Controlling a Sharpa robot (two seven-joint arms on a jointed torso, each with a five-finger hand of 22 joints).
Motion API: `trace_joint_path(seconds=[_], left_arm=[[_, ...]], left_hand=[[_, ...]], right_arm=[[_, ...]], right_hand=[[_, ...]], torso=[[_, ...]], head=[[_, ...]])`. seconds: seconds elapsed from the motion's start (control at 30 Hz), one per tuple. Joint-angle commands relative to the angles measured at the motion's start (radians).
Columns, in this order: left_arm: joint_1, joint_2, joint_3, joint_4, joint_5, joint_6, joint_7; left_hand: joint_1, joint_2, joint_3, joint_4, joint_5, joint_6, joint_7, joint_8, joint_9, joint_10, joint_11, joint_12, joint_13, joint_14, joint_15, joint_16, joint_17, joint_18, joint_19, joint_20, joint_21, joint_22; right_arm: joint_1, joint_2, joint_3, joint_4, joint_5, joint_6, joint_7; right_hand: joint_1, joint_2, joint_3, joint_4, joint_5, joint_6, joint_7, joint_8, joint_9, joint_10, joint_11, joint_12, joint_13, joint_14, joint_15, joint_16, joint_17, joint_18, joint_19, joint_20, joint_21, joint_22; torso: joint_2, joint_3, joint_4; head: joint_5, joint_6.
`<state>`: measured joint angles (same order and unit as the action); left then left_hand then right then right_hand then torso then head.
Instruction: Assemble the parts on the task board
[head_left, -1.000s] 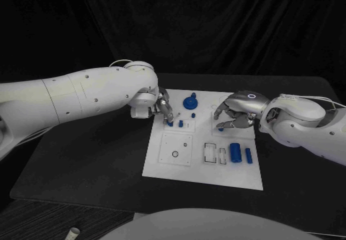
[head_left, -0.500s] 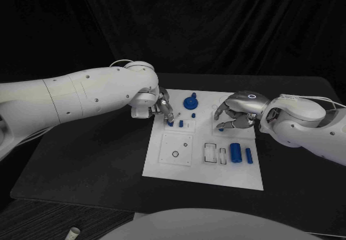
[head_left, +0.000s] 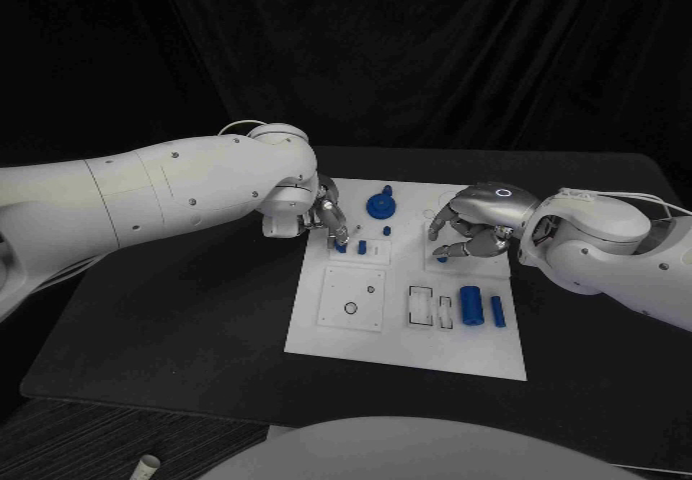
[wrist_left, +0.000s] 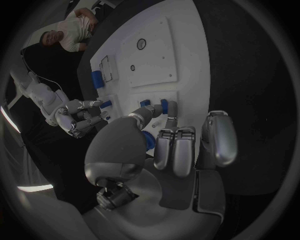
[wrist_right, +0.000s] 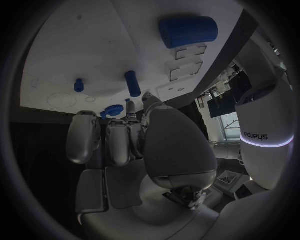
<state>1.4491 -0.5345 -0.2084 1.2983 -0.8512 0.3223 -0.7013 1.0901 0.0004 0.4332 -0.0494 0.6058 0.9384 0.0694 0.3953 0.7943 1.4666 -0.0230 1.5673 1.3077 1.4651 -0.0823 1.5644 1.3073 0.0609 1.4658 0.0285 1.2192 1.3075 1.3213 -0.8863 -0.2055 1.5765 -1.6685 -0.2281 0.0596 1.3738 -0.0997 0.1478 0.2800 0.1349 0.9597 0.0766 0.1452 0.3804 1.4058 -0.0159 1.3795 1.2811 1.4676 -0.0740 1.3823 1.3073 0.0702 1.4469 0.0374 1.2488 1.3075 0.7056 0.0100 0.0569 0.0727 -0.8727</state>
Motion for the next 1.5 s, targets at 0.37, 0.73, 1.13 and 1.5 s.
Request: trace_joint_path(seconds=[0.37, 0.73, 1.13, 1.5], left_arm=[[-0.009, 0.001, -0.003, 0.011, 0.006, -0.019, 0.030], [-0.011, 0.002, -0.003, 0.014, 0.006, -0.026, 0.038], [-0.014, 0.004, -0.003, 0.014, 0.006, -0.039, 0.049], [-0.015, 0.007, -0.003, 0.015, 0.006, -0.054, 0.059]], left_hand=[[0.018, -0.001, 0.111, -0.129, 0.040, 0.004, -0.012, 0.014, -0.009, 0.104, -0.008, 0.003, 0.263, 0.106, -0.005, 0.006, 0.263, 0.005, 0.001, -0.006, 0.000, 0.176], [0.020, -0.005, 0.103, -0.128, 0.057, 0.006, -0.014, 0.019, -0.012, 0.104, -0.009, 0.003, 0.263, 0.106, -0.006, 0.006, 0.263, 0.004, 0.001, -0.007, 0.001, 0.176], [0.020, -0.006, 0.102, -0.127, 0.060, 0.006, -0.014, 0.021, -0.012, 0.104, -0.009, 0.003, 0.263, 0.106, -0.006, 0.006, 0.263, 0.004, 0.002, -0.007, 0.002, 0.177], [0.019, -0.006, 0.100, -0.126, 0.062, 0.006, -0.014, 0.022, -0.013, 0.104, -0.010, 0.003, 0.263, 0.106, -0.006, 0.006, 0.263, 0.004, 0.002, -0.007, 0.004, 0.177]], right_arm=[[-0.003, 0.002, 0.000, -0.001, -0.002, 0.008, -0.021], [-0.004, 0.003, 0.000, -0.002, -0.002, 0.009, -0.022], [-0.005, 0.003, 0.000, -0.003, -0.002, 0.012, -0.024], [-0.006, 0.002, 0.000, -0.002, -0.002, 0.013, -0.024]], right_hand=[[0.006, 0.007, 0.004, -0.003, 0.006, 0.009, 0.001, 0.002, 0.002, -0.005, 0.000, -0.008, -0.002, 0.029, -0.001, -0.006, 0.003, 0.000, -0.011, 0.000, -0.008, 0.166], [0.006, 0.007, 0.004, -0.003, 0.006, 0.010, 0.001, 0.002, 0.002, -0.007, 0.000, -0.009, -0.004, 0.028, -0.001, -0.009, 0.000, 0.001, -0.012, 0.000, -0.013, 0.164], [0.006, 0.007, 0.004, -0.003, 0.006, 0.011, 0.001, 0.003, 0.002, -0.007, 0.000, -0.010, -0.005, 0.028, -0.001, -0.009, 0.000, 0.002, -0.013, 0.000, -0.014, 0.164], [0.006, 0.007, 0.004, -0.003, 0.006, 0.011, 0.001, 0.002, 0.002, -0.008, 0.000, -0.011, -0.006, 0.028, -0.001, -0.010, -0.002, 0.002, -0.013, 0.000, -0.016, 0.163]], torso=[[-0.001, -0.0001, -0.0005], [0.000, -0.0007, 0.0006], [-0.001, 0.0007, -0.0009], [0.000, -0.0002, -0.0004]], head=[[0.004, 0.000], [0.004, 0.000], [0.005, 0.000], [0.008, 0.000]])
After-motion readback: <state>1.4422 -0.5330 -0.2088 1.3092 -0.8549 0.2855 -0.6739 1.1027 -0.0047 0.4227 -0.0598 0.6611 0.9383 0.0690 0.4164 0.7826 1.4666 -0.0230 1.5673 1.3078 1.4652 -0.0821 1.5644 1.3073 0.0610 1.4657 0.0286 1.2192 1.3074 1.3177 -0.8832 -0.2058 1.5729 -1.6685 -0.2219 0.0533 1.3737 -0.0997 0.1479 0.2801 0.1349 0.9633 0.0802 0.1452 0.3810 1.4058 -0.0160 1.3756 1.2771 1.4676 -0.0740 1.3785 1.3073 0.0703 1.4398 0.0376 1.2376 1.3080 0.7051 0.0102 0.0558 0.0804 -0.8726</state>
